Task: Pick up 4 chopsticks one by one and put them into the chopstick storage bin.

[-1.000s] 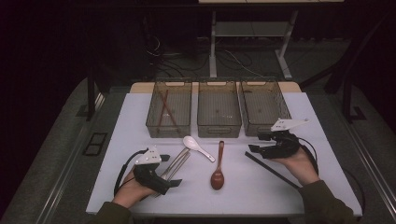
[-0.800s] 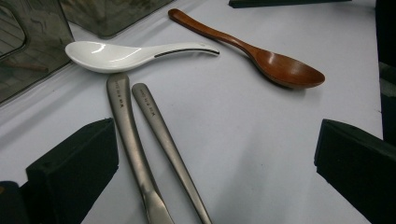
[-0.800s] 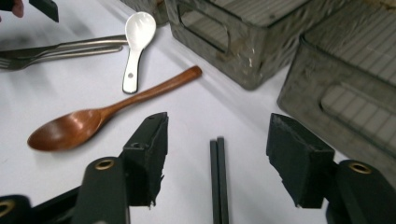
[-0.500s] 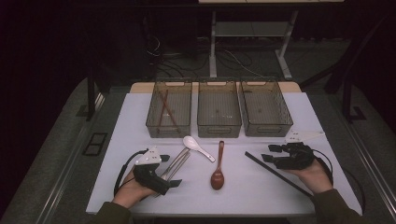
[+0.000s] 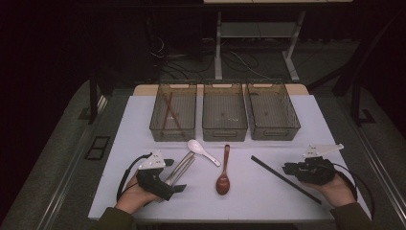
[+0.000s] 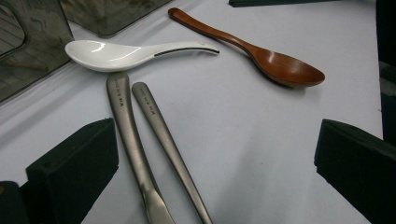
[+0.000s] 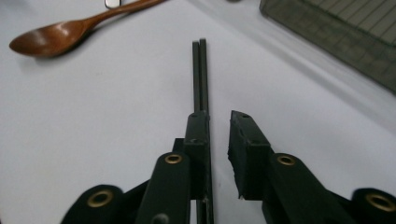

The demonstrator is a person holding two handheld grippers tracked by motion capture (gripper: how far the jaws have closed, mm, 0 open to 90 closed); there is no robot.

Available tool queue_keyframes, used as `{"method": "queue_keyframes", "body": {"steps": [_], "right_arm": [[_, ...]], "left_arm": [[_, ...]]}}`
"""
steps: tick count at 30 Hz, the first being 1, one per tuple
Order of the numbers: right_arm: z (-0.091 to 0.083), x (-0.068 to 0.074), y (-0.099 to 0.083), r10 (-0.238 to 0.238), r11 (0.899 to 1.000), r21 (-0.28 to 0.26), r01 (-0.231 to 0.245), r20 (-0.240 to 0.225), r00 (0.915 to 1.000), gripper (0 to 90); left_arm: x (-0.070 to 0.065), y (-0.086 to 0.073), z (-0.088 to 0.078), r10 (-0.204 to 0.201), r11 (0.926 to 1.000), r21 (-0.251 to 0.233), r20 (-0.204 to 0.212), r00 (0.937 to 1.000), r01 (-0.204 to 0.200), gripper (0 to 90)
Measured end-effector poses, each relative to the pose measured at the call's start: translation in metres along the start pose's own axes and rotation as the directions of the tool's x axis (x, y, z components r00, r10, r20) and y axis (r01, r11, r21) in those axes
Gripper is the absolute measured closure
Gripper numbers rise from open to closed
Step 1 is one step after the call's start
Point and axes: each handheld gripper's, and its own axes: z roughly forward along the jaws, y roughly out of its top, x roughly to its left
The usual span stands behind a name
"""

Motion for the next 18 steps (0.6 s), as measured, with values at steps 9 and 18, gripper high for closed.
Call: {"method": "queue_keyframes", "body": {"steps": [9, 18], "right_arm": [[-0.006, -0.003, -0.022, 0.019, 0.999, 0.049, -0.018, -0.006, 0.9998, 83.8], [-0.001, -0.003, -0.027, 0.010, 0.996, 0.086, -0.008, -0.021, 0.9997, 85.4]], "left_arm": [[0.000, 0.000, 0.000, -0.001, 1.0000, 0.002, 0.000, 1.0000, 0.001, 0.0], [-0.001, 0.000, 0.001, -0.004, 1.0000, 0.000, 0.001, 1.0000, 0.004, 0.0]]}}
